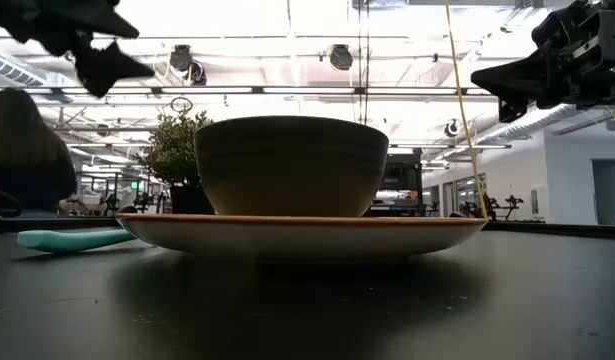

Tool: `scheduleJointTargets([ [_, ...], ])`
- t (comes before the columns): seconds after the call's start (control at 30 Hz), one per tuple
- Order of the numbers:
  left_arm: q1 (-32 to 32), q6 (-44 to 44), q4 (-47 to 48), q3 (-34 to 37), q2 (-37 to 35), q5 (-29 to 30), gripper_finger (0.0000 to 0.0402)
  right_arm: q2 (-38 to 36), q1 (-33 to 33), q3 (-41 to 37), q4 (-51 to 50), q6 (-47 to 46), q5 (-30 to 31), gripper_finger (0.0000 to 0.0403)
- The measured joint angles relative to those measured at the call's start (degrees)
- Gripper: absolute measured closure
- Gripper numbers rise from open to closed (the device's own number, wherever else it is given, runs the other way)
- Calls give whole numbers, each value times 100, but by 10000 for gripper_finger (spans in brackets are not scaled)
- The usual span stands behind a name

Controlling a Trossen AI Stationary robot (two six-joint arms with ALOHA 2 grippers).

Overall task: Set table place
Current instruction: Put the blue spoon in the black bowl on the yellow plate

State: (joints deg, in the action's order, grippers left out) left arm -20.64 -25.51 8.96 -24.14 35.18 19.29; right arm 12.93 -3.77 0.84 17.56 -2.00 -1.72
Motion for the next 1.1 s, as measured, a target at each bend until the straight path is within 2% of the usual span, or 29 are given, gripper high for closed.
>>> scheduleJointTargets([
  [0.2,-241,-1846,176,-7,763,-141,135,0,0,-1,0,-35,11,403],
  [0.37,-275,-2815,197,-7,1574,-695,135,-2,0,-2,9,-27,13,403],
  [0.57,-274,-2842,-201,-7,2298,-1405,135,-2,0,-2,9,-20,15,403],
  [0.63,-274,-2790,-559,-7,2417,-1431,135,-2,0,-2,9,-20,15,403],
  [0.77,-274,-2159,-1634,-7,2599,-1193,135,-1,1,-2,5,-33,15,403],
  [0.9,-263,-2110,-2251,-7,2712,-1150,135,-2,0,-2,-35,-50,15,403],
  [0.97,-221,-2405,-2257,-7,2701,-1128,135,0,0,-2,-45,-129,15,403],
  [1.1,-203,-3175,-1583,-6,2708,-1135,135,-2,1,-2,-78,-186,15,403],
])
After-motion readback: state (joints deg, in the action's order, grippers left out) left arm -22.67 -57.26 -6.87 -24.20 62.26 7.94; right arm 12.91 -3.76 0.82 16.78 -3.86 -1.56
